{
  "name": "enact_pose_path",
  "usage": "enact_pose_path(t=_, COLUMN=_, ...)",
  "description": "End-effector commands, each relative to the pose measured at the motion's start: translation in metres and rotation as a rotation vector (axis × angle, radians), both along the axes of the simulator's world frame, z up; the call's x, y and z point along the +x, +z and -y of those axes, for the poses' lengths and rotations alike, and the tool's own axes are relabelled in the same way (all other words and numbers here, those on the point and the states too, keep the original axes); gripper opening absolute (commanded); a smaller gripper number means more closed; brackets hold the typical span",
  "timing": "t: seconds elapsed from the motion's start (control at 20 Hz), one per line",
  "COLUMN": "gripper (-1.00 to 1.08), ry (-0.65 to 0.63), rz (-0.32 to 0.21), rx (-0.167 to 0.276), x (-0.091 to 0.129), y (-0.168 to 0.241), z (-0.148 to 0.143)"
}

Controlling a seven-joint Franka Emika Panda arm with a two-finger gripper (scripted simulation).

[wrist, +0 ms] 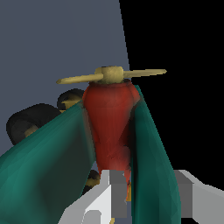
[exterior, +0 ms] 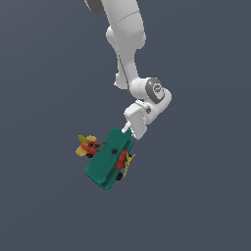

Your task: Pick up the object and move it to a goal position.

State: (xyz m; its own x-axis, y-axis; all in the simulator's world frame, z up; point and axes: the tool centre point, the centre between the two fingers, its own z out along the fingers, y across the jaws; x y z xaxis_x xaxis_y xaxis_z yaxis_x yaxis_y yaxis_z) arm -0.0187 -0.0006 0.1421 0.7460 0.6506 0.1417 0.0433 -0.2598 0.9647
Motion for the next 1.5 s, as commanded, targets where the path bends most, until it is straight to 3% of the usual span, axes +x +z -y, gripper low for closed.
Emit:
enact_pose_path(t=0.0, gripper=-1.0, ry=0.0, rz=0.0, rx=0.0, x=0.0, y=0.001, z=-0.001)
enact_pose_path(t=0.3, gripper=-1.0, ry=0.0, rz=0.0, rx=0.001, x=0.003, y=0.011, z=-0.013)
enact_pose_path(t=0.65, gripper=-1.0, ry=0.0, rz=0.0, rx=0.001, x=0.009, y=0.04, z=-0.048)
enact_pose_path(t=1.45, gripper=-1.0, ry=-0.001, rz=0.003, rx=-0.004, x=0.039, y=0.154, z=-0.181)
